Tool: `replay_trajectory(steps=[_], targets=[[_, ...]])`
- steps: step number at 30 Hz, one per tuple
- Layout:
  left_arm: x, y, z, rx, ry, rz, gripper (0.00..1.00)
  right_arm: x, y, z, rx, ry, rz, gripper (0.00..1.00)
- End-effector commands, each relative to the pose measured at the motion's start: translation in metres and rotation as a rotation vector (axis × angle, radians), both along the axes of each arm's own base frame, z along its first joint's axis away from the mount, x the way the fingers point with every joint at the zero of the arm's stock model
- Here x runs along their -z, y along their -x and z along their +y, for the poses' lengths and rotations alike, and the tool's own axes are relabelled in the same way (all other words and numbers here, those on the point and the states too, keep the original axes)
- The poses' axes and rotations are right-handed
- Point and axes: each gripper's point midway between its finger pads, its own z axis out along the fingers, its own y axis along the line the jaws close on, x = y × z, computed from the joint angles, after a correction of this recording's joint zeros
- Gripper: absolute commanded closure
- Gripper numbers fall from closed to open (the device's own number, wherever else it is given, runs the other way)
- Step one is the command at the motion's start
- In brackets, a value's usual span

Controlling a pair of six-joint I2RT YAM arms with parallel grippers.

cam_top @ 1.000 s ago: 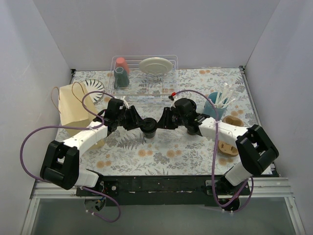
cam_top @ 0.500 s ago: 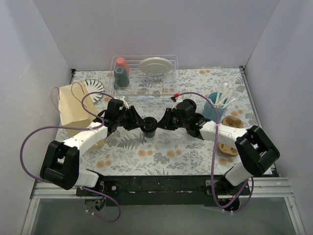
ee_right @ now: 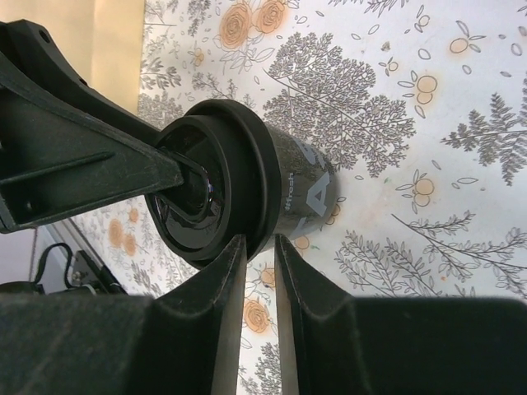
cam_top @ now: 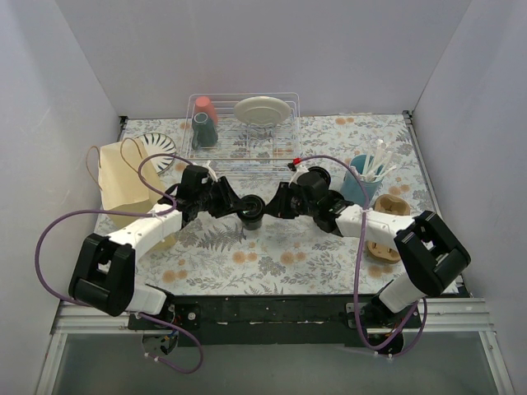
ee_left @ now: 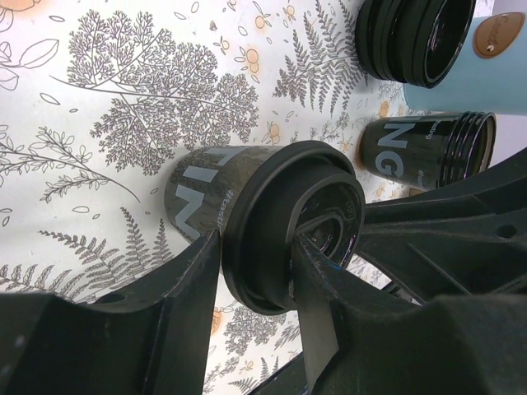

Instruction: Pack the takeout coffee

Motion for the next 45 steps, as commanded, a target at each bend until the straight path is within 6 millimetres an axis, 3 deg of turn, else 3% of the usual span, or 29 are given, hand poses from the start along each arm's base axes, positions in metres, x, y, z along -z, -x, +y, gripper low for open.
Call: replay_trajectory(steps=[1,2,5,8,15,21,33,38,43,45], targets=[[0.067,0.036,0.034,-0.017,-0.212,0.208,0.63,0.038,0.012,-0.034,-0.020,0.263,0.046,0.71],[0.067,0.036,0.033,-0.014,-0.211,0.210,0.63,0.021,0.003,-0.029,-0.014,0.247,0.007,0.69],[0.065,0.035,0.031,0.001,-0.209,0.199,0.63,-0.008,-0.007,-0.030,-0.011,0.233,-0.047,0.64],[0.066,0.035,0.030,0.013,-0.208,0.203,0.63,-0.027,-0.020,-0.032,-0.011,0.228,-0.090,0.63],[0.066,0.034,0.026,0.032,-0.196,0.195,0.63,-0.045,-0.038,-0.020,-0.070,0.183,-0.143,0.62],[0.067,0.033,0.026,0.032,-0.199,0.197,0.62,-0.048,-0.042,-0.009,-0.115,0.148,-0.137,0.61],[0.070,0.034,0.025,0.033,-0.193,0.201,0.62,-0.011,-0.043,0.001,-0.145,0.159,-0.052,0.61],[0.076,0.036,0.029,0.015,-0.207,0.219,0.62,0.018,-0.036,-0.001,-0.123,0.163,0.031,0.67],[0.083,0.040,0.031,0.009,-0.214,0.242,0.62,0.061,-0.019,-0.020,-0.073,0.237,0.150,0.71],[0.083,0.040,0.033,-0.002,-0.218,0.240,0.62,0.070,-0.015,-0.026,-0.056,0.252,0.174,0.72]])
